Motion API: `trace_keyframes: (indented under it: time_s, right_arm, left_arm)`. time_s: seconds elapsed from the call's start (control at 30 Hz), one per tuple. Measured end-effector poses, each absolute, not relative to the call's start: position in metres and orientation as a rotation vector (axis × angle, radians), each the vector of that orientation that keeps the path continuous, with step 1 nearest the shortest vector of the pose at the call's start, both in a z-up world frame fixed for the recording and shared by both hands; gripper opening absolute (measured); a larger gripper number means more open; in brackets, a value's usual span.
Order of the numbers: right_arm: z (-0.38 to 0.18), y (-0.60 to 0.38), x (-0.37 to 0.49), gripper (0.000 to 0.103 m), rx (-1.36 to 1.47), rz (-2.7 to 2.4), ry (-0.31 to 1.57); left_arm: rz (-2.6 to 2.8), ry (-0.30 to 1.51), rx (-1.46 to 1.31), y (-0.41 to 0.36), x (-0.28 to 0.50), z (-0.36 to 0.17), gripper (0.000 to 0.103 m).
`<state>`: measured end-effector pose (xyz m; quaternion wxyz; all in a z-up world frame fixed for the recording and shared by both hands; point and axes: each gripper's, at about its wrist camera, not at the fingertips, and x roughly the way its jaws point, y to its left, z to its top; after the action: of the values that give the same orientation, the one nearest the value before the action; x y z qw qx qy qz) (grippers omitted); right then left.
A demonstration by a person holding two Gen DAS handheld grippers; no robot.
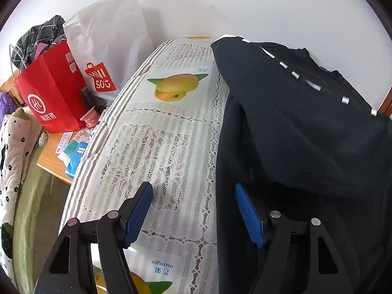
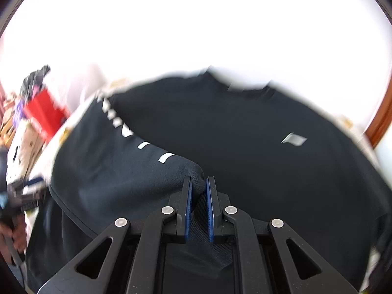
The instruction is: Fold small clothes
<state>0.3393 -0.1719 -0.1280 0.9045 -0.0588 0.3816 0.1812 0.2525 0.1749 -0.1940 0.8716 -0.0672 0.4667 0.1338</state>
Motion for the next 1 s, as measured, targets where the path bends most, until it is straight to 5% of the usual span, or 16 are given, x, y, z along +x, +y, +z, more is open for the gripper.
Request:
trace_keyframes:
  time_s: [0.27, 0.57, 0.67, 1.0]
  right_arm:
    - [-0.090, -0.235, 0.382, 0.010, -0.112, 0.133, 0.690]
    - [-0.138, -0.285, 0.409, 0.013, -0.083, -0.005, 0.845]
    - [-0.150, -0.283, 0.400, 0.027, -0.167, -0.057, 0.874]
    - [-0.159, -0.321, 0.300, 0.052, -0.202, -0.088, 0.902]
  left_arm:
    - [0.283, 0.989, -0.145, 0.174, 0.250, -0.194, 0.068]
    - [0.277, 1.009, -0.140, 0.173, 0.249, -0.193, 0.068]
    - [0.265, 1.025, -0.142, 0.172, 0.245, -0.192, 0.067]
    - [0.174, 1.050, -0.088, 0.154, 0.197, -0.186, 0.067]
